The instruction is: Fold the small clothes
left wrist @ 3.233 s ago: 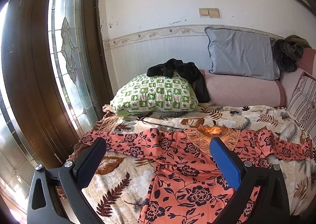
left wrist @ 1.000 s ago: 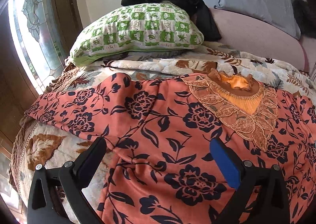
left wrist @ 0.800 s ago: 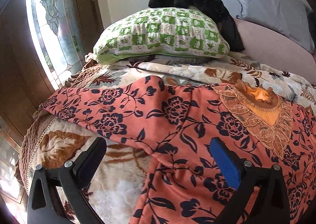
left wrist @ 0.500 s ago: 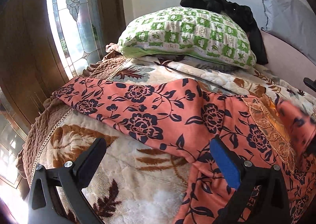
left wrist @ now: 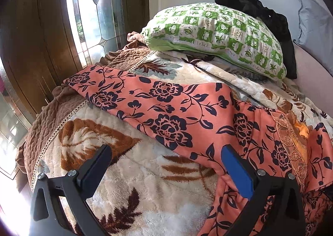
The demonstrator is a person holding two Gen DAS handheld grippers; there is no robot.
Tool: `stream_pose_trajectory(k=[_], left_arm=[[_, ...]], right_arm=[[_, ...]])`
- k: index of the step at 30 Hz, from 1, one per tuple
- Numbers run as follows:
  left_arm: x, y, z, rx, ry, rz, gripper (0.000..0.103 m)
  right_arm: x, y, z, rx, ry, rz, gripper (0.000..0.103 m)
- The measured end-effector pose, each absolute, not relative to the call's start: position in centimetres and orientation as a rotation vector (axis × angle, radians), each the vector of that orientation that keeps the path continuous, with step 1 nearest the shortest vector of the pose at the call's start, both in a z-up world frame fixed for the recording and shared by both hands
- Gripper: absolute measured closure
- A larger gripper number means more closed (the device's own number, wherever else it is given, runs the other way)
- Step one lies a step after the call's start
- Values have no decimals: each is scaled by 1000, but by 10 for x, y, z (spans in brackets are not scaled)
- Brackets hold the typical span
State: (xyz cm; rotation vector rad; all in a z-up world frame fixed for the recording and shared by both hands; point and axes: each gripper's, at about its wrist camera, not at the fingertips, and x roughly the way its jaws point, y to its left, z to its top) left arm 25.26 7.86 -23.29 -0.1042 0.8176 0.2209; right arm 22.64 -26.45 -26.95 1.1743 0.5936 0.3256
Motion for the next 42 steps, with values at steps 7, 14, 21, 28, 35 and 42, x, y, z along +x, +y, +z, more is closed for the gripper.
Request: stream_pose_trajectory(k=[7,14,21,28,35,42], left_arm=[[256,96,-235,-115,828,264,0],[260,130,-240,-210,865,319,0],[259,156,-246,-273,892,363,0],[258,169,-245,-312,893,381,0],[261,190,-249,-346,905,428,0],[258,251,-254,-495,898,502,0]], right_arm=[[297,-217,-290,896,1041,72,4],[259,-253,-311,1246,807,53,4],[259,-193,-217,964,595,376,4],[263,-181,-249,914,757,300,24],[275,-137,-323,762,1038,251,70],[234,-138,-296,601,819,282,68]])
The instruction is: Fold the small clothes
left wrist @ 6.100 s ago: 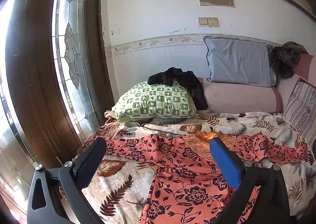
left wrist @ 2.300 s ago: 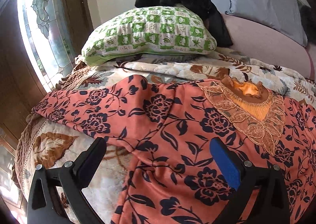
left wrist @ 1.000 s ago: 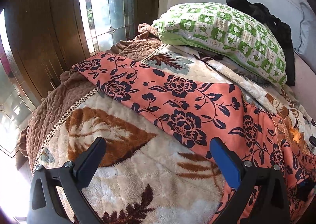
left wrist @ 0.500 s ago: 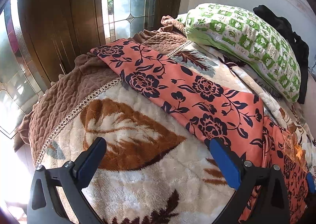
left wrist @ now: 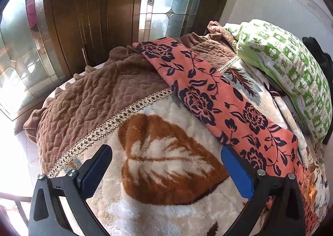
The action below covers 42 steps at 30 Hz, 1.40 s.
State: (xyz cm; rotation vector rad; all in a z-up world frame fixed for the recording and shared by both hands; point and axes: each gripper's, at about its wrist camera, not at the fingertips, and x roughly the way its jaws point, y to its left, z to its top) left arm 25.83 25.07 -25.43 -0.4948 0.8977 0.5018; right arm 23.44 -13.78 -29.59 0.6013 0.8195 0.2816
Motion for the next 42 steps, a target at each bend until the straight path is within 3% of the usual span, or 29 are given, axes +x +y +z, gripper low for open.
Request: stream_pose_trajectory(k=[4,11,18,20,21,22,24,28,32,36,39,42], left_arm=[[258,287,-258,-592,848,526,0],[289,341,-279,-847,807,402,0],[328,349,-284,-797,809,377,2],[336,349,-284,-768,797,362,26],[343,350,-288,-772,815,338,52],[347,351,-292,-782,828,331,59],[351,352,-293,-779,790,340,61],[357,351,-297,-787,795,320,97],[353,347,-293,-809,766,315,98],[346,324,-253,-724,692,245,99],[341,292,-221,-645,667,170,99],[333,248,-192,-588,655,83,99]], right_arm=[[219,-161,-335,715,771,324,70],[218,-156,-332,681,751,321,69],[214,-166,-337,751,730,357,69],[214,-167,-337,762,724,363,69],[214,-167,-338,768,722,366,69],[213,-169,-338,772,720,369,69],[212,-170,-338,777,717,373,69],[209,-172,-338,783,713,370,72],[217,-171,-324,800,738,312,74],[246,-155,-302,793,744,297,74],[281,-128,-315,705,926,277,73],[287,-132,-313,700,980,284,80]])
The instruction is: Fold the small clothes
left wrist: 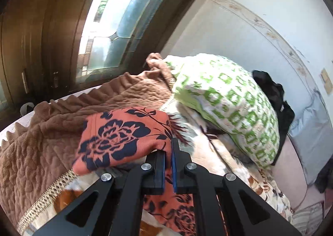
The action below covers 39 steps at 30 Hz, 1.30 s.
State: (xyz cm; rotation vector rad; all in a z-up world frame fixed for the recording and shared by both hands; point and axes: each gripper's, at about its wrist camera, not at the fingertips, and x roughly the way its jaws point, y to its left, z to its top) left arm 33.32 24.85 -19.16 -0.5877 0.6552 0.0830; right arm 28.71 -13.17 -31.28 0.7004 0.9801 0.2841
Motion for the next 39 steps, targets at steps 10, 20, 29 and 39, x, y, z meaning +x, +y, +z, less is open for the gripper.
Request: stream_pose_trajectory(k=[10,20,29,39], left_arm=[[308,33,-131,-295,617,-279,99],[271,-200,-215,33,932,-677,95],[262,-112,-188,-142,869,-539,37],[295,7,-259,-4,987,2,38]], right_arm=[[198,-285,-266,769,858,198,75],[164,-413,-280,1009,696,83,73],[165,-408,-268,970,642,105,17],[209,-280,-236,272,740,-5,27]])
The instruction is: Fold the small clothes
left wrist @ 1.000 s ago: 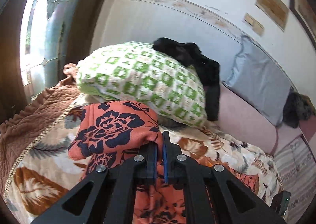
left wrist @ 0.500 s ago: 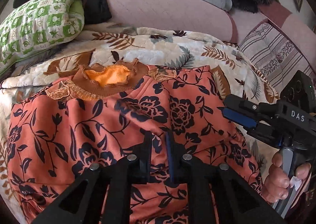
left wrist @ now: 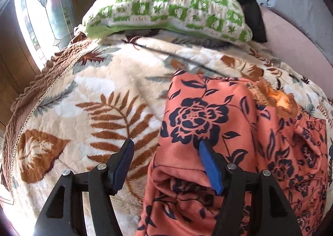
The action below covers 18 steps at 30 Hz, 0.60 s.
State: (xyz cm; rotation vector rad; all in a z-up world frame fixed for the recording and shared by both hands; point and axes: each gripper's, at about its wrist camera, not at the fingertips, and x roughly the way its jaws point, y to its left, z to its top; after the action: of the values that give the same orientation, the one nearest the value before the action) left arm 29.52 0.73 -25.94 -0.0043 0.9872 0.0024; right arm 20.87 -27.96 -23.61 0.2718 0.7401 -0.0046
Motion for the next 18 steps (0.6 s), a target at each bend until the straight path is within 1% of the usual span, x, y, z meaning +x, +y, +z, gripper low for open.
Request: stream_pose_trajectory(k=[3,5,7,9,10,12,15,18], left_arm=[[297,-2,-274,107,993,-5,37],[296,-12,-275,194,968,-10,37],[297,-13,-274,223,968,-21,37],[304,-6,-274,172,995,-35,37],[306,-1,-273,129,1011,-39,36],[308,4,-269,69,1013,-39,37],[303,-1,-259,74,977,-31,37],[299,-13,-264,103,995,-74,37]], right_arm=[[232,-246,-244,64,768,-47,26],[256,-228,-258,-81,849,-54,27],[277,-218,-275,-207,895,-88,28],[293,-220,-296,-288,970,-152,75],[296,-227,-301,-279,1009,-173,91],[286,-253,-289,-135,977,-154,96],[249,-303,-262,52,882,-222,97],[214,-355,-267,255,881,-249,97]])
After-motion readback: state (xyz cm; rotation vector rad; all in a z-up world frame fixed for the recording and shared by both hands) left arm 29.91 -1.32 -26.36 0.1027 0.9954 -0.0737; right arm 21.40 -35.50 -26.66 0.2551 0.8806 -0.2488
